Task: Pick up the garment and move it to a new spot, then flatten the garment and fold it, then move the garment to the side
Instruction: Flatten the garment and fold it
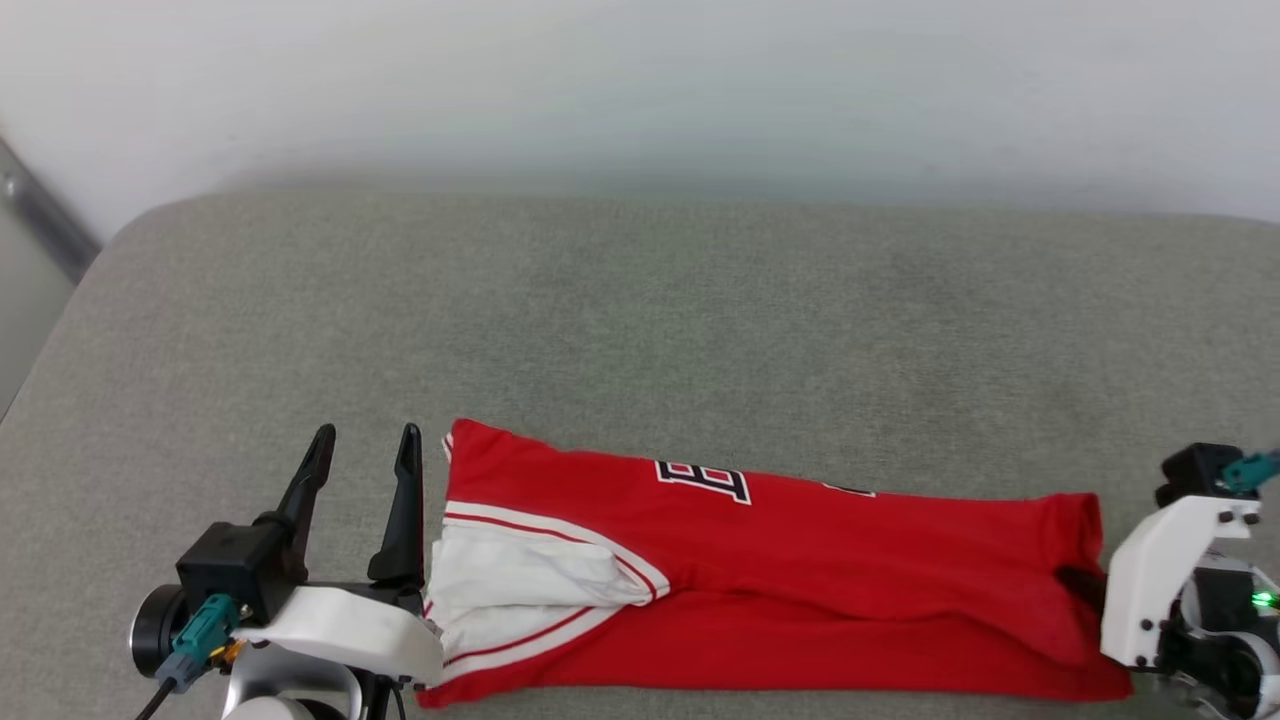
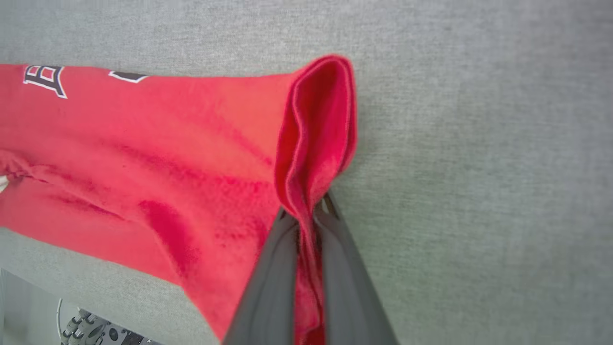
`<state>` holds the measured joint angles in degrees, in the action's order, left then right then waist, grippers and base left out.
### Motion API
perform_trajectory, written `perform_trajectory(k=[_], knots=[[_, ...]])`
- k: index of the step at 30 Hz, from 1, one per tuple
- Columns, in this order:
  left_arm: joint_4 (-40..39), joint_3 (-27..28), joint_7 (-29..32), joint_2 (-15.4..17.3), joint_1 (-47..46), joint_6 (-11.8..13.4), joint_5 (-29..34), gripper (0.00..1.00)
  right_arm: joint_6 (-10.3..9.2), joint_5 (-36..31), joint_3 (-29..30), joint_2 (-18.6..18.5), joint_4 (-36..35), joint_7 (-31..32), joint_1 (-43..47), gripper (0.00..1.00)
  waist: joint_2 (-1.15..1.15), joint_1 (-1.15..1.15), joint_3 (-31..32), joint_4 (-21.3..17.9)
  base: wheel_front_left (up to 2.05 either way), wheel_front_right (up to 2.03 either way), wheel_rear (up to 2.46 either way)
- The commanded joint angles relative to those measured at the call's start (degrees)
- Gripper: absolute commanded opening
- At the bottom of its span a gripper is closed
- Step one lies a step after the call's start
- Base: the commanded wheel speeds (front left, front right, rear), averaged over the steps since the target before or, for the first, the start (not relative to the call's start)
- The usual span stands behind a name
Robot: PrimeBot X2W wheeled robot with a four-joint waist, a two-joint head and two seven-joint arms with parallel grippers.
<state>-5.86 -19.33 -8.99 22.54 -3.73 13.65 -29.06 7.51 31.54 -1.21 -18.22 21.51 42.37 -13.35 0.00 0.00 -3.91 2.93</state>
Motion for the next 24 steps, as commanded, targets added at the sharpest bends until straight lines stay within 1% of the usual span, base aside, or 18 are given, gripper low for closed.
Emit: perform_trajectory(k=[1, 4, 8, 10, 11, 14, 18, 19, 21, 24], knots=[[-0.5, 0.2, 0.2, -0.1, 1.0, 0.4, -0.2, 1.0, -0.04, -0.2, 1.5, -0.9, -0.5, -0.3, 1.3, 0.0, 0.0, 0.0, 0.8, -0.7, 0.0, 0.0, 0.0], [-0.9, -0.1, 0.2, -0.2, 1.8, 0.7, -0.3, 1.0, -0.04, -0.8, 5.1, -1.2, -1.3, 0.0, 2.0, 0.0, 0.0, 0.0, 1.1, -1.1, 0.0, 0.0, 0.0], [-1.1, -0.6, 0.5, -0.2, 2.6, 0.7, -0.4, 1.0, -0.03, -1.6, 12.5, -1.4, -2.2, 0.7, 3.7, 0.0, 0.0, 0.0, 1.5, -1.3, 0.0, 0.0, 0.0], [-1.1, -0.9, 0.7, -0.2, 2.9, 0.8, -0.4, 1.0, -0.03, -1.9, 16.3, -0.5, -2.7, 2.0, 4.1, 0.0, 0.0, 0.0, 1.7, -1.5, 0.0, 0.0, 0.0], [-1.0, -1.1, 0.7, -0.1, 3.1, 0.8, -0.4, 1.0, -0.03, -1.5, 18.3, 0.7, -2.8, 3.1, 4.0, 0.0, 0.0, 0.0, 1.9, -1.7, 0.0, 0.0, 0.0], [-0.6, -1.6, 1.0, -0.3, 3.4, 0.6, -0.5, 1.0, -0.02, 3.6, 23.9, 5.8, -2.7, 8.4, 2.4, 0.0, 0.0, 0.0, 2.4, -1.9, 0.0, 0.0, 0.0], [-0.3, -2.4, 1.3, -0.4, 2.9, 0.2, -0.4, 1.0, -0.03, 12.6, 27.4, 12.4, -4.6, 15.8, 1.1, 0.0, 0.0, 0.0, 3.1, -1.5, 0.0, 0.0, 0.0], [-0.3, -2.4, 1.3, -0.4, 2.9, 0.2, -0.4, 1.0, -0.03, 12.6, 27.4, 12.4, -4.6, 15.8, 1.1, 0.0, 0.0, 0.0, 3.1, -1.5, 0.0, 0.0, 0.0], [-0.2, -2.8, 1.6, -0.5, 2.4, 0.1, -0.3, 1.0, -0.02, 17.0, 27.9, 14.1, -5.1, 19.5, 0.8, 0.0, 0.0, 0.0, 3.2, -1.1, 0.0, 0.0, 0.0], [0.2, -3.7, 1.9, -0.6, 1.5, -0.5, 0.0, 1.0, -0.02, 23.8, 27.7, 15.4, -4.0, 23.3, 0.0, 0.0, 0.0, 0.0, 3.1, 0.0, 0.0, 0.0, 0.0]])
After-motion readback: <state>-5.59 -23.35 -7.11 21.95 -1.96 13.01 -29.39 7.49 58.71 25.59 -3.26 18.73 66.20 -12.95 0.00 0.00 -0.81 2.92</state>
